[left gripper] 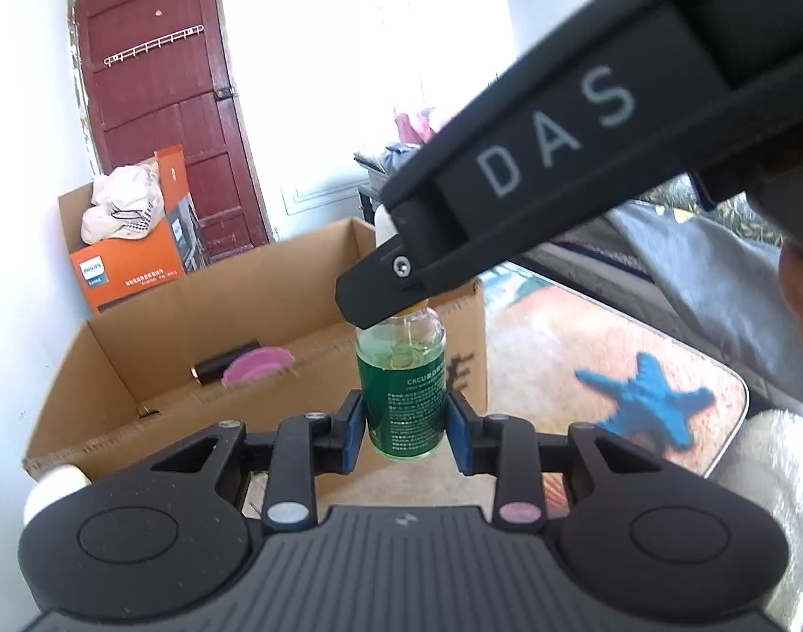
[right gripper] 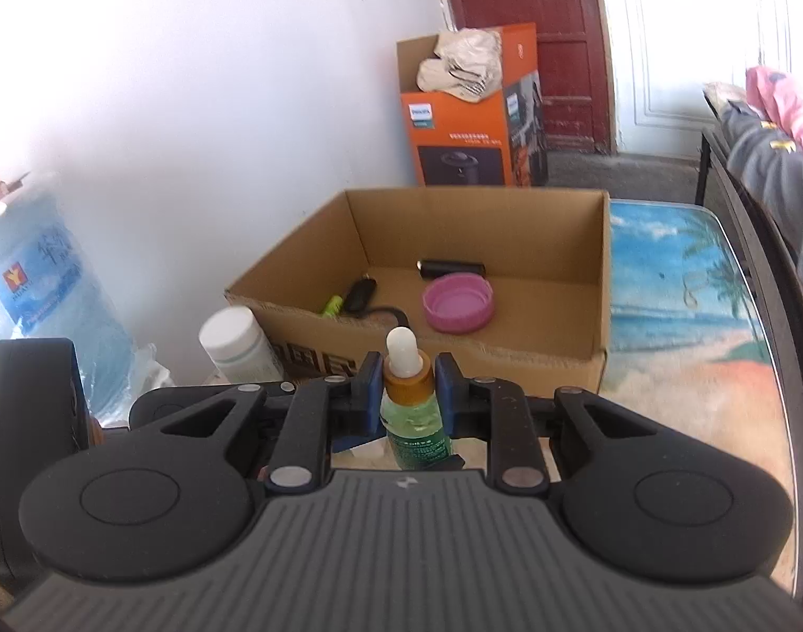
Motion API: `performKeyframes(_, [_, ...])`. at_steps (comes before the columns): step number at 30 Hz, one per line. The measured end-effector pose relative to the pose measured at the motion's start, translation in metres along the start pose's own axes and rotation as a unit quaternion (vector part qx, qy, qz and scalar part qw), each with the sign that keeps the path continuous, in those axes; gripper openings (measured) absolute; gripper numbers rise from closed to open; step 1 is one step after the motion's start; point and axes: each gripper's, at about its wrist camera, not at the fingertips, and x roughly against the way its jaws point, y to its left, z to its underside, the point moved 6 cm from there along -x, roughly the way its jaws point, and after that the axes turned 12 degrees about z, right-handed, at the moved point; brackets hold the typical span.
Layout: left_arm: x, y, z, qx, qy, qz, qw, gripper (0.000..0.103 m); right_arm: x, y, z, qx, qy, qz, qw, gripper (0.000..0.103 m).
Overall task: Organize rigid objects
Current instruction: 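Carry the dropper bottle into the box and open the right gripper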
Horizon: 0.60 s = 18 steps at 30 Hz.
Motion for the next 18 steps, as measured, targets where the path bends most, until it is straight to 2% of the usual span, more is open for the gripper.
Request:
performKeyframes(4, [0.008,0.029,-0.033,0.02,-0.011,-0.005,0.9997,0.034,0.004,0.008,-0.045,0.02,-0.03,-0.022,0.999,0.02])
performKeyframes(6, [0.002,0.046,-0.045,0.036,-0.001,-0.005,0.9993,0.033,-0.006,0.011,-0.065,0.026,-0.033,-0.032,0.999,0.02])
performKeyframes(9, [-0.015,0.075,-0.054,0.082,0.017,0.004,0.9964,0.033,-0.034,0.006,-0.089,0.019,-0.016,-0.05,0.998,0.02])
performKeyframes(11, [-0.033,0.092,-0.054,0.125,0.042,0.022,0.9911,0.033,-0.057,0.003,-0.097,0.015,0.004,-0.056,0.998,0.02])
performKeyframes(18, [-0.081,0.128,-0.035,0.21,0.114,0.042,0.9702,0.033,-0.136,-0.003,-0.094,0.012,0.08,-0.057,0.995,0.02])
